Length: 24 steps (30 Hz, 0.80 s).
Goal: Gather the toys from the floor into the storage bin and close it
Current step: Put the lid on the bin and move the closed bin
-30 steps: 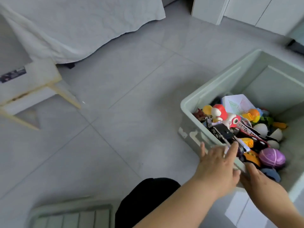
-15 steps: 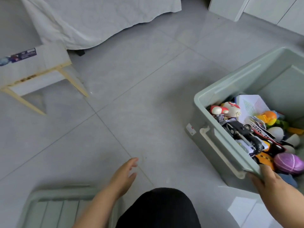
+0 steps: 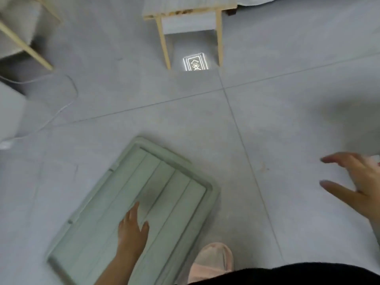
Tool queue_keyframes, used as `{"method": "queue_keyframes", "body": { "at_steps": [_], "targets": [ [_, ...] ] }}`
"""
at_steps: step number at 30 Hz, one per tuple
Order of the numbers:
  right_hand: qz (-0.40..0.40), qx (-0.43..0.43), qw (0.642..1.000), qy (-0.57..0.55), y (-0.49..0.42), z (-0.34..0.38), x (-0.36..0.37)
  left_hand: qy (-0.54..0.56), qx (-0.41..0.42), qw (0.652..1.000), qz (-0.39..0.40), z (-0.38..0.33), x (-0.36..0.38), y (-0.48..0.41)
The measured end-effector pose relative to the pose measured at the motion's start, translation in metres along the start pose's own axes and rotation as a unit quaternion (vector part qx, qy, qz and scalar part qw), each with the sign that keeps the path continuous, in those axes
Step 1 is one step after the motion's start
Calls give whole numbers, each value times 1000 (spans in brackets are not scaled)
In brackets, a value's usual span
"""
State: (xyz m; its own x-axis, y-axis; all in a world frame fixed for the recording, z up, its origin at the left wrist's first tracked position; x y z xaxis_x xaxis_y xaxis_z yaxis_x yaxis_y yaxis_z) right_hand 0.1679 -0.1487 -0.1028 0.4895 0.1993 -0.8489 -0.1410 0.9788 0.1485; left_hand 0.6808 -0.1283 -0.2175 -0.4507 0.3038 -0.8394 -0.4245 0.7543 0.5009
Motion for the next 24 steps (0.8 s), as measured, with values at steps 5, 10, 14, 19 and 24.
{"method": "queue_keyframes", "body": {
  "at_steps": [5,10,14,19,24],
  "targets": [
    [286,-31,955,-71,-99,94,80,79,-248,956,-137,113,-16,29],
    [430,-14,902,44,-146,120,149,145,-432,886,-86,201,28,56],
    [417,-6,908,24,-160,130,195,253,-522,808,-102,203,39,75],
    [342,49,935,-79,-160,142,231,286,-565,771,-70,215,40,66],
    [284,110,946,-112,-154,128,229,295,-500,808,-102,225,20,47]
  ]
}}
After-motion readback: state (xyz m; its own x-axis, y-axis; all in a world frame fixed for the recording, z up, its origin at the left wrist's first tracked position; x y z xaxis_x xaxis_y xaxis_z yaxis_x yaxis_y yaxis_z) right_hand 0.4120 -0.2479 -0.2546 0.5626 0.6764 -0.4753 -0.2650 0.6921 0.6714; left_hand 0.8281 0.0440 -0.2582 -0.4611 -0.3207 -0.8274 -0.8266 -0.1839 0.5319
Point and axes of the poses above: each hand's wrist, its own y-axis away from the middle knuckle, its own x-axis out of the palm, z = x × y, the point moved 5 cm from there along -y, towards the middle knuckle, and after that the axes turned 13 degrees about -x, right-handed, at the moved point
